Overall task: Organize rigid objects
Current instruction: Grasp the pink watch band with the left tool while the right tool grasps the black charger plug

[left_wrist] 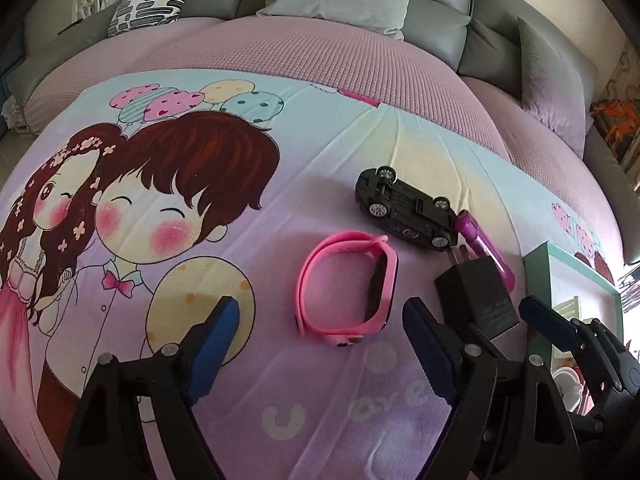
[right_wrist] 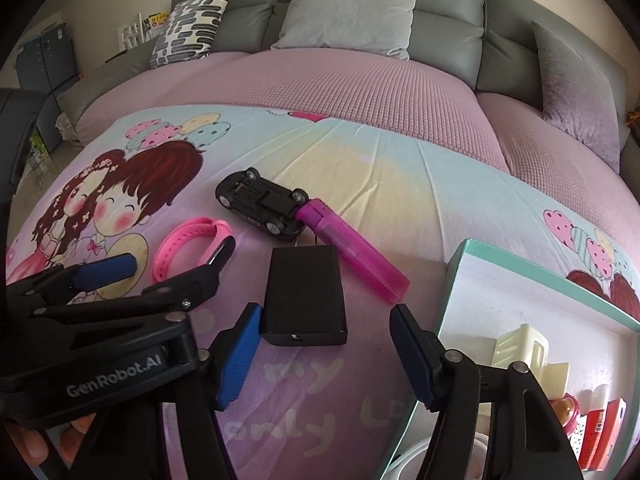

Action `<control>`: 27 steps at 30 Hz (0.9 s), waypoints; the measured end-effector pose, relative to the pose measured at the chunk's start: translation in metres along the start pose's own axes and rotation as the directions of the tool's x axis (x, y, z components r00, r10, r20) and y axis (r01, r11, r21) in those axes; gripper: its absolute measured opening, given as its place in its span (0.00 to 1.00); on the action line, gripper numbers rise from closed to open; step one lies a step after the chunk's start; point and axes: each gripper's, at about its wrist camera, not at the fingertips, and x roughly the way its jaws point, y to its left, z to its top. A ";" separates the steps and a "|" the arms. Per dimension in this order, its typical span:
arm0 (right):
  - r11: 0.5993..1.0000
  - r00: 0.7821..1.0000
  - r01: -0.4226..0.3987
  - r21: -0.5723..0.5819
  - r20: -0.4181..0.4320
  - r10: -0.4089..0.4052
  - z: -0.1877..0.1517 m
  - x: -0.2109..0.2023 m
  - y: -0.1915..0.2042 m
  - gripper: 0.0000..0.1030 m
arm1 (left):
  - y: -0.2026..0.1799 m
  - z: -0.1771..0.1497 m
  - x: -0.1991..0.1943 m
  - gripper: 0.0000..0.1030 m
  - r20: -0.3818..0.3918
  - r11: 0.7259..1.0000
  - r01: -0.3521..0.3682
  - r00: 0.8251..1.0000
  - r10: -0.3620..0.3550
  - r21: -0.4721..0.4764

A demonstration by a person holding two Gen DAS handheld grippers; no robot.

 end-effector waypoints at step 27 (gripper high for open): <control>0.998 0.998 -0.046 0.047 0.040 0.044 -0.001 -0.021 -0.009 0.45 | 0.003 0.006 -0.028 0.49 0.056 1.000 -0.002 0.998 0.003 -0.010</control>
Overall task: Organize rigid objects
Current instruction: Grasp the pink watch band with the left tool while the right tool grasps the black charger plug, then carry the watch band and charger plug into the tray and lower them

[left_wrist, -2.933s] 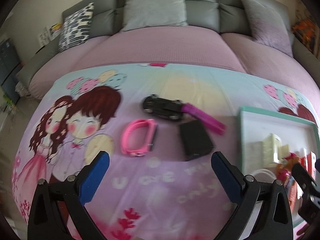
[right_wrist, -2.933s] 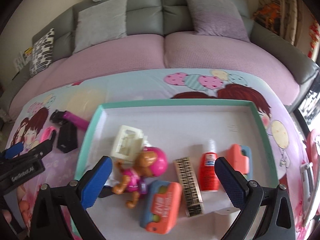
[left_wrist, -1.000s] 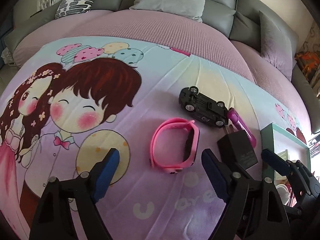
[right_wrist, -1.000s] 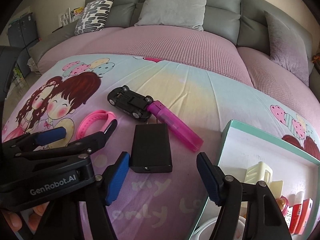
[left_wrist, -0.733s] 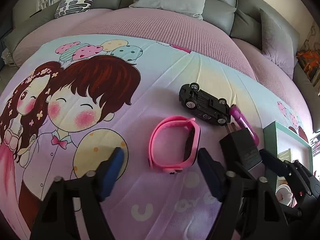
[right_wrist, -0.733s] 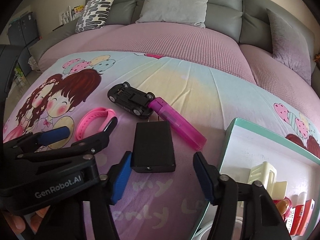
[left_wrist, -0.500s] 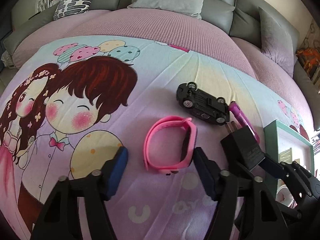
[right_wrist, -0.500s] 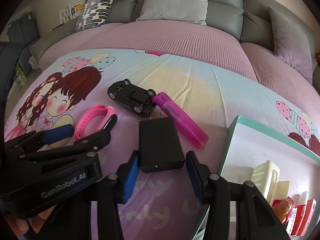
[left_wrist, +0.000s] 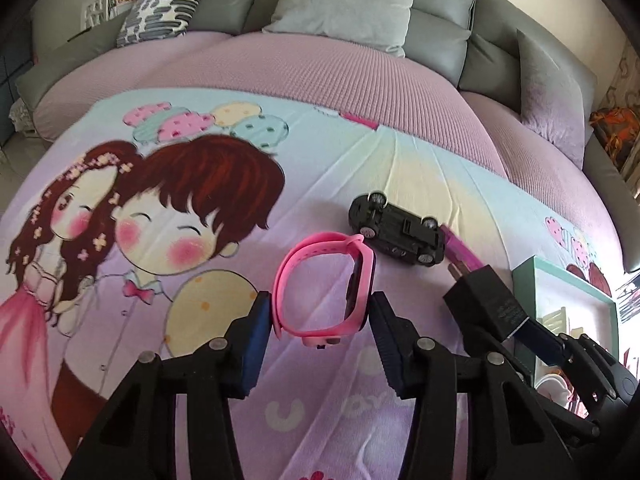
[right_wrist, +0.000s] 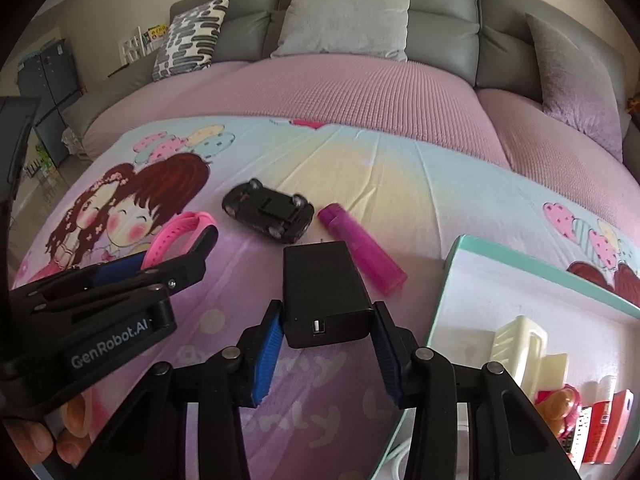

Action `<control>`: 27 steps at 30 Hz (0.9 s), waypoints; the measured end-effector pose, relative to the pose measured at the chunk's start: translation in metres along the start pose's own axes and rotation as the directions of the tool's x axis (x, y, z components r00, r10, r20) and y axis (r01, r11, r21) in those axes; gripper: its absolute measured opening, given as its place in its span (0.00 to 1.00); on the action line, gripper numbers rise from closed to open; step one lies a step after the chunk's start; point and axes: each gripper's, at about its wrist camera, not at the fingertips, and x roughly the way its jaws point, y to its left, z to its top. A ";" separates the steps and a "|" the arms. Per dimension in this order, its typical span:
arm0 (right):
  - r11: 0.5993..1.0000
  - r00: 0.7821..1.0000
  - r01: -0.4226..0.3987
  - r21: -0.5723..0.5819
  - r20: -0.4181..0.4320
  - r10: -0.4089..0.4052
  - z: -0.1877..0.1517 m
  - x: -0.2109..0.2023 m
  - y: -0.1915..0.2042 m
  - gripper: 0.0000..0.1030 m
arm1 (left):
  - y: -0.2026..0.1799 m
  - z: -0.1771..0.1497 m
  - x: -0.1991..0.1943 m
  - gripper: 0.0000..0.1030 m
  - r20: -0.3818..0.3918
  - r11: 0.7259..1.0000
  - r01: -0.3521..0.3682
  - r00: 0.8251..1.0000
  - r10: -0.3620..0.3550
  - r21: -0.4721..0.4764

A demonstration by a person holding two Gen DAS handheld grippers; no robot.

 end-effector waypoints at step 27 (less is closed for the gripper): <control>0.967 0.986 0.138 0.214 0.066 -0.155 -0.037 -0.087 -0.079 0.45 | -0.075 -0.004 -0.045 0.49 0.067 0.984 0.080 0.994 -0.091 0.157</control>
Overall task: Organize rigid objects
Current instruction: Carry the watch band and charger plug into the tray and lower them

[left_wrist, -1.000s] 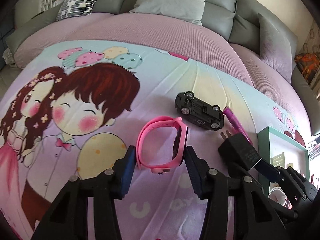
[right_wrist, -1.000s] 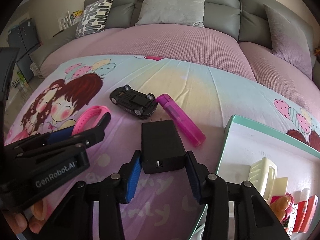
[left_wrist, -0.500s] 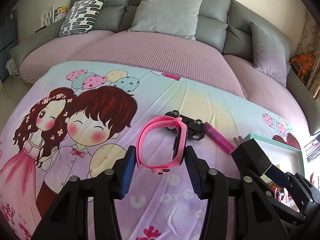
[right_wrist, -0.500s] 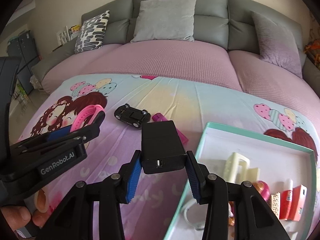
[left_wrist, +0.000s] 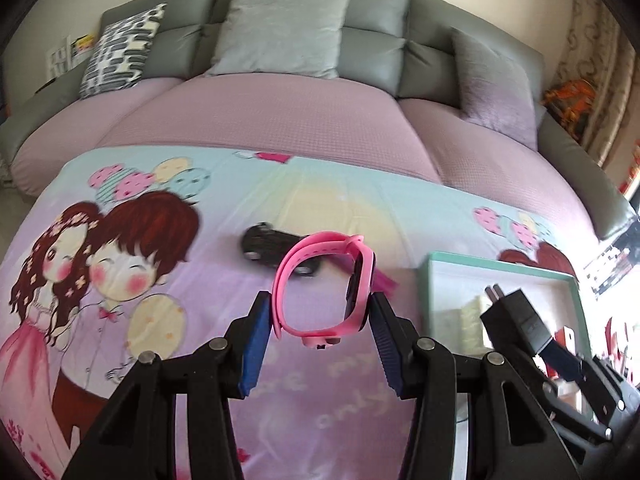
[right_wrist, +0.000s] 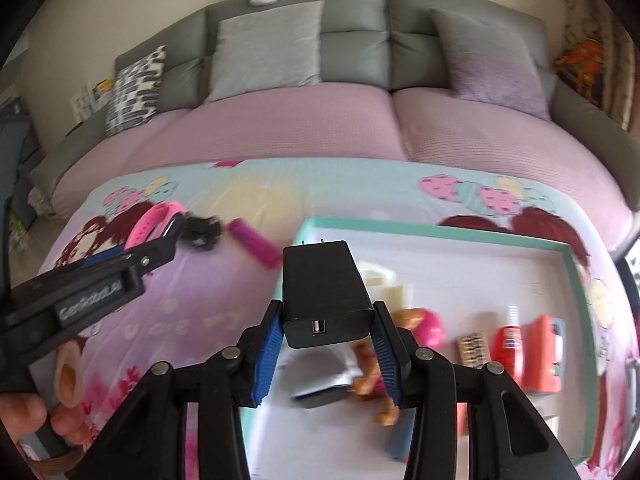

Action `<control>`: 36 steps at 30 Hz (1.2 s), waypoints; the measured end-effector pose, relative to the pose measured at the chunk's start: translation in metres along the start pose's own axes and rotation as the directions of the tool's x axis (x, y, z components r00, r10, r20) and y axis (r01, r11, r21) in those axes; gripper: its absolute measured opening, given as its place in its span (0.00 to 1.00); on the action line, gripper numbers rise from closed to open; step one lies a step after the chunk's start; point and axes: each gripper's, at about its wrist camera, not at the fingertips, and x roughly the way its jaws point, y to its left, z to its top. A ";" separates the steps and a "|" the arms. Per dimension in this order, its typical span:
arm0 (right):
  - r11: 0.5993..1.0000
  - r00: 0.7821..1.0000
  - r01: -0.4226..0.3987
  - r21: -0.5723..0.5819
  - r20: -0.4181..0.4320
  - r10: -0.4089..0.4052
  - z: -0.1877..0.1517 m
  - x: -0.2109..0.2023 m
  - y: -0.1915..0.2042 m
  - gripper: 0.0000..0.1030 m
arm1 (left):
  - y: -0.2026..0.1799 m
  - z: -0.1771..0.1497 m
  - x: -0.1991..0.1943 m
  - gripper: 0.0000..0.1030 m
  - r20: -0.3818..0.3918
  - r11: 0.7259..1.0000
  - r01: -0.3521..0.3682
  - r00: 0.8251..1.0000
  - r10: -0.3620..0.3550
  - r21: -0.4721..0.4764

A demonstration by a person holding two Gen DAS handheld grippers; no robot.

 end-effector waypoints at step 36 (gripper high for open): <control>0.923 0.970 0.237 0.304 -0.021 -0.243 -0.015 -0.025 -0.160 0.45 | -0.159 -0.037 0.008 0.50 -0.095 0.931 0.147 0.988 -0.122 0.335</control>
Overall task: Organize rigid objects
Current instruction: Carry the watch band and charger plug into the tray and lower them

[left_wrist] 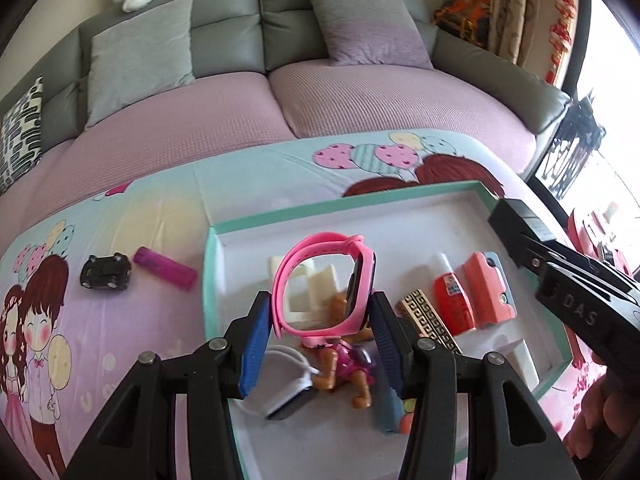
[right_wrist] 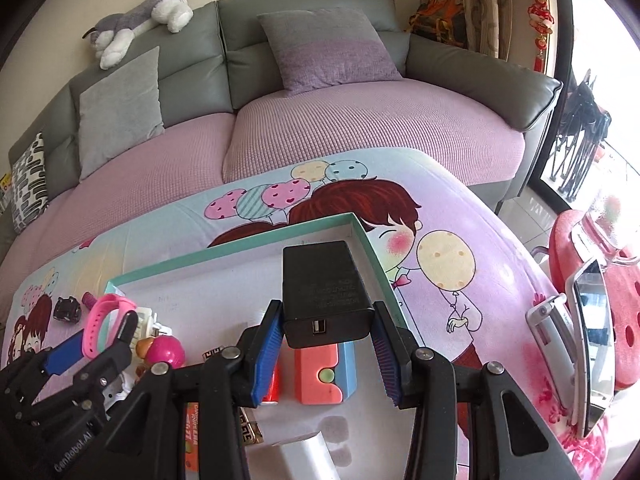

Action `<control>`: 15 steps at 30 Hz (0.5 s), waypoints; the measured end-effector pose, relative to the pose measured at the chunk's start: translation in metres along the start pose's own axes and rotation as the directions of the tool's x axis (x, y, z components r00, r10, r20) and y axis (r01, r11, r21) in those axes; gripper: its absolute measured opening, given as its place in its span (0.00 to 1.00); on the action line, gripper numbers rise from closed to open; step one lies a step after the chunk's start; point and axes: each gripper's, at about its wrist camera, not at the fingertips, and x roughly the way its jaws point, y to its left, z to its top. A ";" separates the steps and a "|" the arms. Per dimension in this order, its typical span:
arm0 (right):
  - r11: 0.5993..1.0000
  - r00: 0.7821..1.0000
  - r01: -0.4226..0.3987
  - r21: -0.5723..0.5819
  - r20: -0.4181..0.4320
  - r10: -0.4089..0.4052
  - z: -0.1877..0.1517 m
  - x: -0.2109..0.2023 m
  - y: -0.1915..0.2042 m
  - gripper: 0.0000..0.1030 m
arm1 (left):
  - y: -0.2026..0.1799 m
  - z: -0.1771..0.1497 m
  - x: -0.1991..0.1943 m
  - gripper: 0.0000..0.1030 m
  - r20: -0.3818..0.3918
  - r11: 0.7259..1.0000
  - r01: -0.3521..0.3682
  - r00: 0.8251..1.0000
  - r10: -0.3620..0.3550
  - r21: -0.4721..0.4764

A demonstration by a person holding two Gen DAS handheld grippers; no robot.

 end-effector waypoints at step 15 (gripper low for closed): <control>0.999 0.999 -0.010 -0.039 -0.049 0.008 -0.007 0.017 0.013 0.45 | -0.012 -0.003 0.013 0.50 -0.044 0.999 0.029 0.999 -0.028 0.019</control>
